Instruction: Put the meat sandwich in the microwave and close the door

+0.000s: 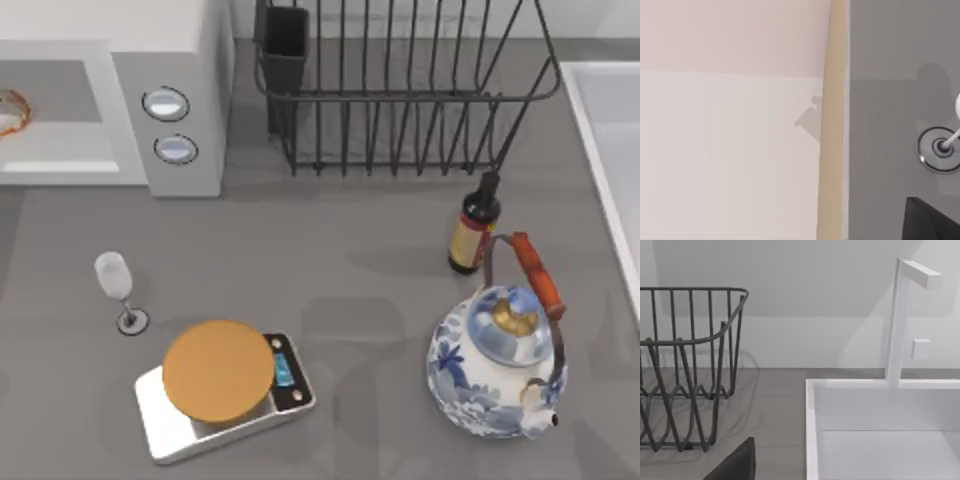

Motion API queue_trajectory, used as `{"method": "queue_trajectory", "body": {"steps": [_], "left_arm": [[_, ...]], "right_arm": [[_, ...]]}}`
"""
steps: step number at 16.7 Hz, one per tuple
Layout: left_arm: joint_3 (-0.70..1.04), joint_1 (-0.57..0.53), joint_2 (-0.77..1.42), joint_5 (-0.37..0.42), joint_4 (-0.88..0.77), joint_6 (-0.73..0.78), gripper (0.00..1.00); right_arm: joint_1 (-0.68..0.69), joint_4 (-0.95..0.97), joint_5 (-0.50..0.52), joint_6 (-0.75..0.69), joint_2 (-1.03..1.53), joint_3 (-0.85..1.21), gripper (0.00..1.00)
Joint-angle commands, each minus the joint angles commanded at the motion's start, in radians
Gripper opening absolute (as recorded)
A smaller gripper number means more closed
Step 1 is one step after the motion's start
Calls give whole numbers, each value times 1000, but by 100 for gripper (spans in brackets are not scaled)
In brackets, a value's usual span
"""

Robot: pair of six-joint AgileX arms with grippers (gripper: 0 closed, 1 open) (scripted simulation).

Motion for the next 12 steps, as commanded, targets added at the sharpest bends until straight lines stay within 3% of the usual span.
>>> {"method": "queue_trajectory", "body": {"steps": [7, 12], "left_arm": [[-228, -73, -164, -42, 73, -70, 0], [-259, -140, -174, -48, 94, -83, 0]], "right_arm": [[0, 0, 0, 0, 0, 0, 100], [0, 0, 0, 0, 0, 0, 100]]}}
